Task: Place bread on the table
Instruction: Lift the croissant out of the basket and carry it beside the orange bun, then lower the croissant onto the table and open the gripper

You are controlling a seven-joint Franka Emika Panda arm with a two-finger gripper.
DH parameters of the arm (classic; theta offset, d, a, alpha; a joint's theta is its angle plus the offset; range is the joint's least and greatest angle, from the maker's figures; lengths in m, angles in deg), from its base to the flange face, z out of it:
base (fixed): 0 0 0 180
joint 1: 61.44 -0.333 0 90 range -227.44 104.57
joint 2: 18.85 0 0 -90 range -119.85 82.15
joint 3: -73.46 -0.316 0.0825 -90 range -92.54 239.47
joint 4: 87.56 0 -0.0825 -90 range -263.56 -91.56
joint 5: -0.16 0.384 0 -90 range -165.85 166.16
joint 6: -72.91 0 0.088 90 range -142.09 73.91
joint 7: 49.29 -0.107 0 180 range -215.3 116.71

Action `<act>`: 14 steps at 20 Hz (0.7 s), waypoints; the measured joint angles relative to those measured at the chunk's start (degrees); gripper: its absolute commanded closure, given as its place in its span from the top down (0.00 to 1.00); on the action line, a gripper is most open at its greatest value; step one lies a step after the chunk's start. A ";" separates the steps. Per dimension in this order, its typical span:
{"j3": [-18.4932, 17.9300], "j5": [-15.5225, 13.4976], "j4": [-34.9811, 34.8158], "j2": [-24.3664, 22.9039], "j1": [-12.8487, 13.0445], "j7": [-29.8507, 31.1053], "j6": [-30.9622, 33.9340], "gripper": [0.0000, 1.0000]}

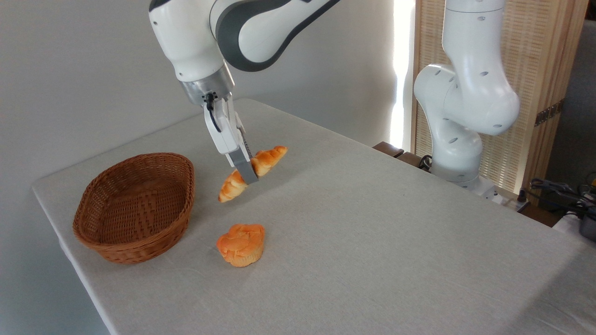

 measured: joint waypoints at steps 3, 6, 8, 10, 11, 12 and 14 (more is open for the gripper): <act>0.12 0.67 -0.72 0.62 0.84 -0.07 -0.08 1.00; 0.12 0.74 -0.72 0.76 0.80 -0.20 -0.09 1.00; 0.12 0.75 -0.72 0.77 0.80 -0.21 -0.09 1.00; 0.12 0.76 -0.72 0.77 0.79 -0.21 -0.09 1.00; 0.12 0.76 -0.72 0.77 0.79 -0.21 -0.09 1.00; 0.12 0.76 -0.72 0.77 0.79 -0.22 -0.09 1.00; 0.12 0.78 -0.72 0.77 0.79 -0.22 -0.08 1.00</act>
